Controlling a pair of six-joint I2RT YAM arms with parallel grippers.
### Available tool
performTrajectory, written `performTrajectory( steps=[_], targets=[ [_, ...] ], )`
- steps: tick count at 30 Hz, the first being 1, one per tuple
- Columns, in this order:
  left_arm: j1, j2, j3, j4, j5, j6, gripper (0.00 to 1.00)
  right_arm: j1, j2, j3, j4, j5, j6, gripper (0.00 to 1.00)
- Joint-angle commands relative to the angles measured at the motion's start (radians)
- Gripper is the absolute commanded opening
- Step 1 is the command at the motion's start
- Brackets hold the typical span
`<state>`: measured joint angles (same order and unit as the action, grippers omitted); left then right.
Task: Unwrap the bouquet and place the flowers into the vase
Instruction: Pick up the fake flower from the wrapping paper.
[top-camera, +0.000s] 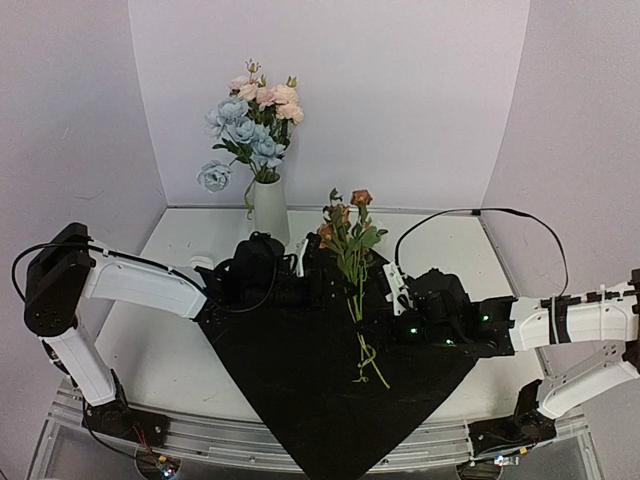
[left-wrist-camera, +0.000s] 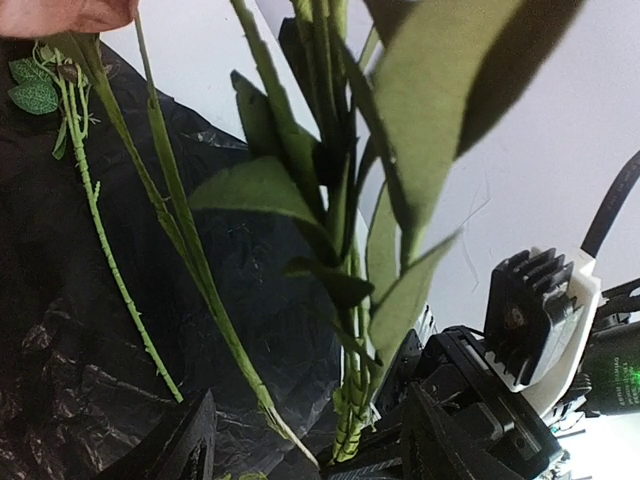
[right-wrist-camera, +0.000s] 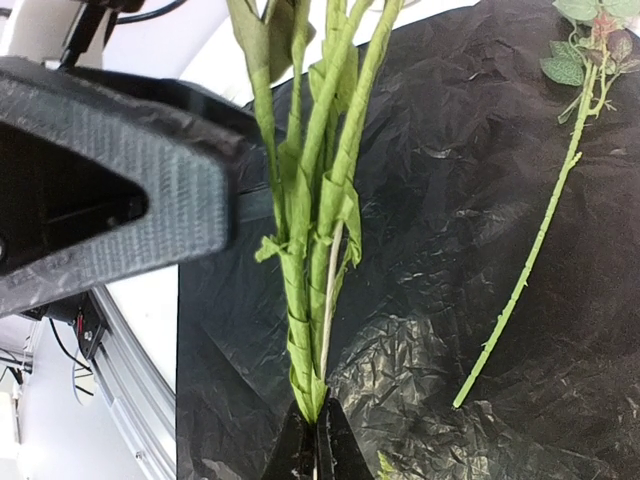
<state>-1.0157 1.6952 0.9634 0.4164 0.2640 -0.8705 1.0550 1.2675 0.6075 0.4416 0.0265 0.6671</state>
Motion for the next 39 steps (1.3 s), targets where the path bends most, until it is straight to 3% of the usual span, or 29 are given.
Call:
performTrajectory(
  steps=[1, 10, 17, 27, 30, 32, 36, 39],
  targets=[
    [-0.003, 0.018, 0.066, 0.027, 0.022, -0.001, 0.65, -0.001, -0.023, 0.017, 0.010, -0.015, -0.022, 0.00],
    [-0.003, 0.042, 0.103, 0.027, 0.032, -0.001, 0.48, -0.001, -0.034, 0.008, 0.021, -0.018, -0.028, 0.00],
    [-0.003, 0.055, 0.115, 0.027, 0.031, -0.004, 0.44, -0.002, -0.053, -0.007, 0.028, -0.018, -0.028, 0.00],
    [-0.003, 0.038, 0.116, 0.028, 0.017, 0.018, 0.20, 0.000, -0.046, -0.011, 0.031, -0.045, -0.032, 0.00],
    [-0.003, 0.034, 0.117, 0.028, 0.017, 0.030, 0.04, -0.002, -0.032, -0.005, 0.030, -0.055, -0.033, 0.01],
    [-0.003, 0.032, 0.117, 0.028, 0.015, 0.043, 0.00, -0.001, -0.026, -0.003, 0.031, -0.058, -0.034, 0.08],
    [-0.002, 0.017, 0.106, 0.027, -0.018, 0.088, 0.00, -0.001, -0.037, -0.014, 0.035, -0.053, -0.039, 0.46],
    [-0.001, -0.014, 0.093, 0.025, -0.071, 0.146, 0.00, -0.001, -0.052, -0.021, 0.036, -0.046, -0.042, 0.57]
  ],
)
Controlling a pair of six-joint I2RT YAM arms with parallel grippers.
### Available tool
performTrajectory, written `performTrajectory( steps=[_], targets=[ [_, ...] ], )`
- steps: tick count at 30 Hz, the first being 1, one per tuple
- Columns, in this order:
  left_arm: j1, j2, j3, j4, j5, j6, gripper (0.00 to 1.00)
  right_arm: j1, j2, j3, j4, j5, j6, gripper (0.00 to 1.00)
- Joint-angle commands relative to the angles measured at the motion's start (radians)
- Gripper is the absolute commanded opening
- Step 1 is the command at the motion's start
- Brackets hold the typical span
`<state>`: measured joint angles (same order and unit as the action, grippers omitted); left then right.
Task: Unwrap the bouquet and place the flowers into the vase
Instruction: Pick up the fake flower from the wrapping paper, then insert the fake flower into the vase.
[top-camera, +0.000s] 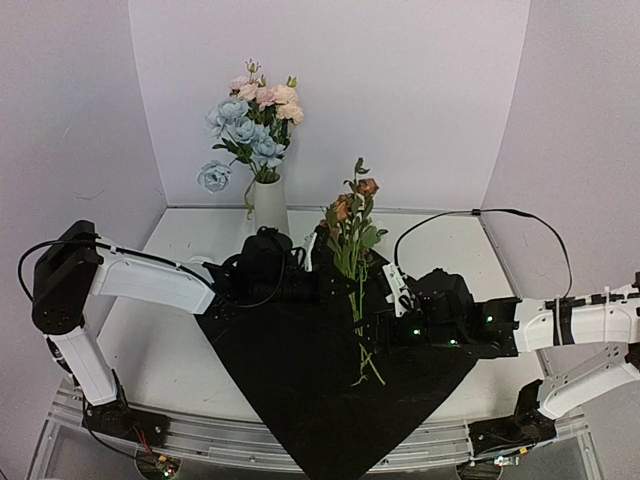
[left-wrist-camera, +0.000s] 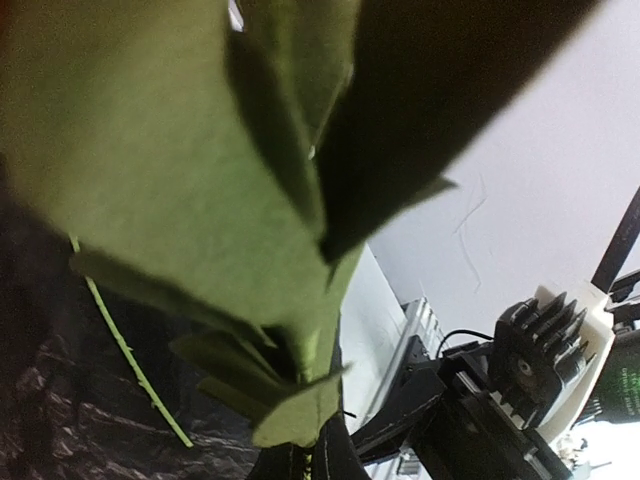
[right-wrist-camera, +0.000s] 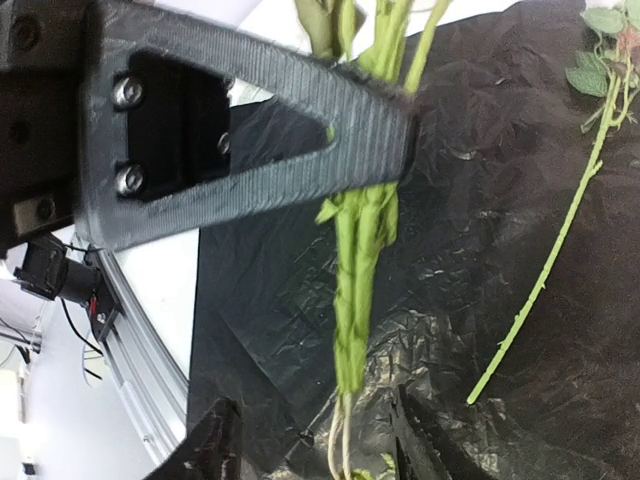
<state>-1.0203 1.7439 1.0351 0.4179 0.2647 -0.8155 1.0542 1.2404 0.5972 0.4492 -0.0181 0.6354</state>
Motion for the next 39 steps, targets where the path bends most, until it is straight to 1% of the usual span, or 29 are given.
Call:
performTrajectory(
  steps=[1, 5, 7, 8, 13, 18, 21, 24, 27, 33, 35, 39],
  targets=[
    [0.003, -0.078, 0.014, 0.024, -0.097, 0.122, 0.00, -0.001, -0.030, -0.012, 0.029, 0.001, -0.011, 0.59],
    [0.003, -0.133, -0.003, 0.020, -0.196, 0.274, 0.00, 0.000, -0.047, -0.018, 0.028, 0.015, -0.014, 0.60],
    [0.003, -0.164, -0.005, 0.020, -0.243, 0.375, 0.00, 0.000, -0.054, -0.022, 0.029, 0.018, -0.014, 0.60],
    [0.003, -0.180, -0.003, 0.020, -0.254, 0.440, 0.00, 0.000, -0.059, -0.024, 0.028, 0.018, -0.015, 0.60],
    [0.003, -0.230, 0.017, 0.020, -0.463, 0.716, 0.00, -0.001, -0.082, -0.031, 0.027, 0.059, -0.023, 0.60],
    [0.003, -0.233, 0.093, 0.021, -0.615, 1.019, 0.00, -0.002, -0.098, -0.035, 0.026, 0.080, -0.037, 0.60],
    [0.004, -0.213, 0.151, 0.020, -0.634, 1.218, 0.00, -0.001, -0.101, -0.025, 0.020, 0.087, -0.050, 0.60],
    [0.017, -0.189, 0.207, 0.019, -0.639, 1.373, 0.00, -0.001, -0.098, -0.010, 0.009, 0.092, -0.066, 0.60],
    [0.069, -0.168, 0.273, 0.013, -0.617, 1.421, 0.00, -0.001, -0.097, 0.001, -0.003, 0.099, -0.075, 0.60],
    [0.242, -0.159, 0.349, 0.003, -0.408, 1.327, 0.00, -0.001, -0.101, 0.011, -0.014, 0.106, -0.079, 0.60],
    [0.267, -0.144, 0.373, 0.001, -0.374, 1.355, 0.00, -0.001, -0.103, 0.013, -0.016, 0.106, -0.080, 0.60],
    [0.292, -0.097, 0.423, 0.001, -0.359, 1.443, 0.00, -0.001, -0.100, 0.017, -0.019, 0.109, -0.080, 0.60]
  ],
)
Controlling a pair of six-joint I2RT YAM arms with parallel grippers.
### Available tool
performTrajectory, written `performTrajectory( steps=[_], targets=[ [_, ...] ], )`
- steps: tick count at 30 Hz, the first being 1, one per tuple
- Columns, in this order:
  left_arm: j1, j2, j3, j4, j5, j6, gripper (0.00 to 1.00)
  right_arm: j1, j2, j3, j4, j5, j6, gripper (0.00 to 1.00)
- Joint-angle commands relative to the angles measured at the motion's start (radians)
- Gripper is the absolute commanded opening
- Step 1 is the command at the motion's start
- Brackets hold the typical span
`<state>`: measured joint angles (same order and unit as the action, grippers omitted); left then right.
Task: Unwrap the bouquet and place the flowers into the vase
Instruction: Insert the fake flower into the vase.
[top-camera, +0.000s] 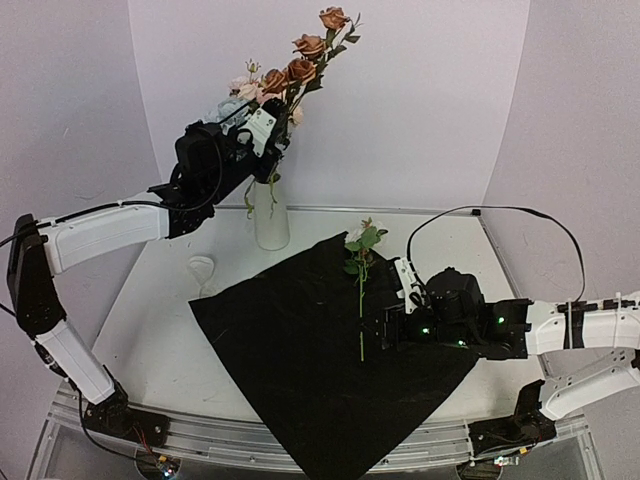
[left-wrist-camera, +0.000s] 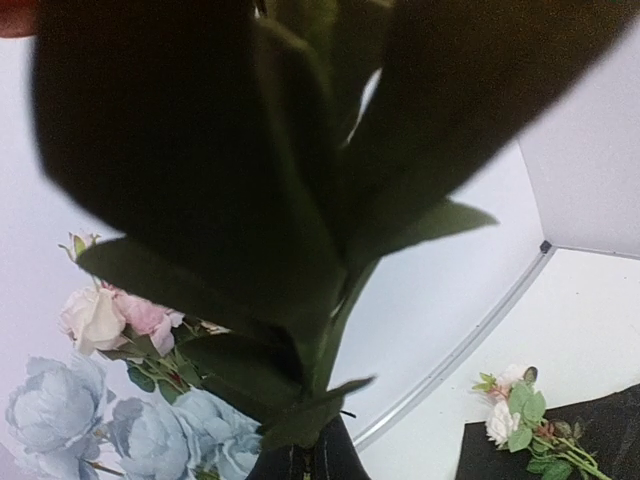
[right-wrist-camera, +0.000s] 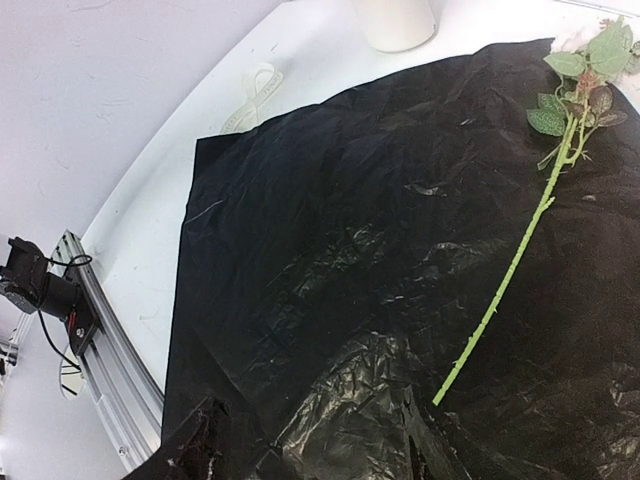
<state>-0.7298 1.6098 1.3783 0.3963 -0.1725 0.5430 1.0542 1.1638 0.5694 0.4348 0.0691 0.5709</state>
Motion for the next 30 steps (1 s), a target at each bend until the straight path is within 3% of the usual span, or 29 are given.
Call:
performTrajectory(
  steps=[1, 18, 30],
  targets=[
    [0.010, 0.050, 0.093, 0.022, 0.083, 0.094, 0.00, -0.001, -0.022, 0.046, -0.005, 0.021, -0.016, 0.60],
    [0.106, 0.213, 0.276, 0.022, 0.149, 0.103, 0.00, -0.001, -0.007, 0.070, -0.014, 0.025, -0.015, 0.60],
    [0.121, 0.234, 0.230, 0.022, 0.156, 0.079, 0.00, -0.001, 0.007, 0.087, -0.025, 0.028, -0.014, 0.60]
  ],
)
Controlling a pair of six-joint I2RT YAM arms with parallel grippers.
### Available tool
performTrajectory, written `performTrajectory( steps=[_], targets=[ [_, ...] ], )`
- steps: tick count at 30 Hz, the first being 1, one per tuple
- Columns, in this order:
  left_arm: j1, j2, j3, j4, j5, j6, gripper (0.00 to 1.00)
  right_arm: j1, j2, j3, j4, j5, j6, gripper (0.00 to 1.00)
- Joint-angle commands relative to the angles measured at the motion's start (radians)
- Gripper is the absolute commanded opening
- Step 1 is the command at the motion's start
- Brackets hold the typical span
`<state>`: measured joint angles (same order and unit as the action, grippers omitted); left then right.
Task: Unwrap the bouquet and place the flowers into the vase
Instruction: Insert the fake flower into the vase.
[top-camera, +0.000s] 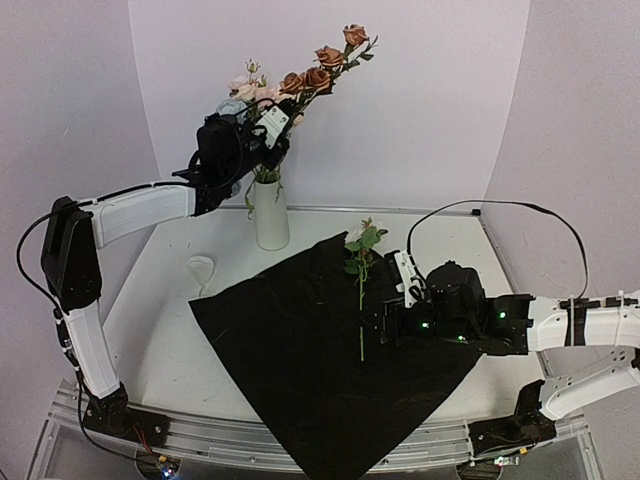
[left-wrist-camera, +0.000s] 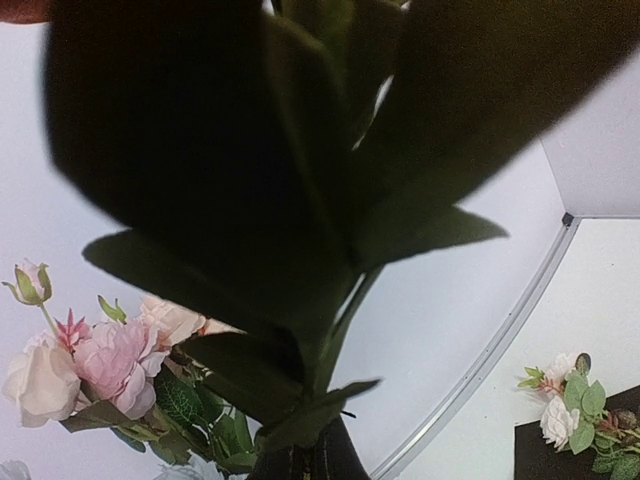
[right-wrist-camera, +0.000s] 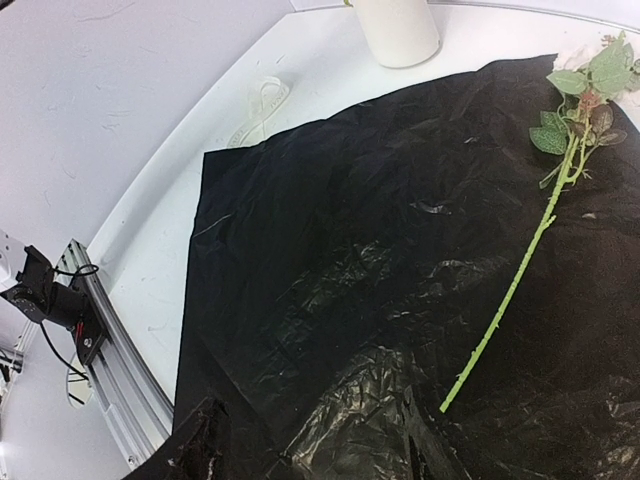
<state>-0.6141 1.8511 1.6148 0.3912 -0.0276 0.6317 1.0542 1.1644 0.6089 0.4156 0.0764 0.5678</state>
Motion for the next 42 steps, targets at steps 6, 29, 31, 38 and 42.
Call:
performTrajectory(
  steps=[6, 29, 31, 38, 42],
  targets=[
    [0.005, -0.019, -0.056, 0.028, 0.008, -0.051, 0.01, 0.000, 0.014, 0.051, -0.007, 0.019, -0.011, 0.60],
    [0.046, 0.126, -0.017, 0.025, 0.004, -0.159, 0.03, -0.001, 0.003, 0.046, -0.012, 0.028, -0.010, 0.60],
    [0.048, 0.132, -0.016, 0.025, 0.000, -0.162, 0.03, 0.000, 0.003, 0.046, -0.014, 0.028, -0.010, 0.60],
    [0.048, 0.139, -0.006, 0.025, -0.041, -0.170, 0.22, -0.001, 0.010, 0.053, -0.014, 0.028, -0.012, 0.60],
    [0.048, 0.121, -0.011, 0.025, -0.047, -0.181, 0.29, -0.001, 0.019, 0.060, -0.014, 0.024, -0.014, 0.60]
  ],
)
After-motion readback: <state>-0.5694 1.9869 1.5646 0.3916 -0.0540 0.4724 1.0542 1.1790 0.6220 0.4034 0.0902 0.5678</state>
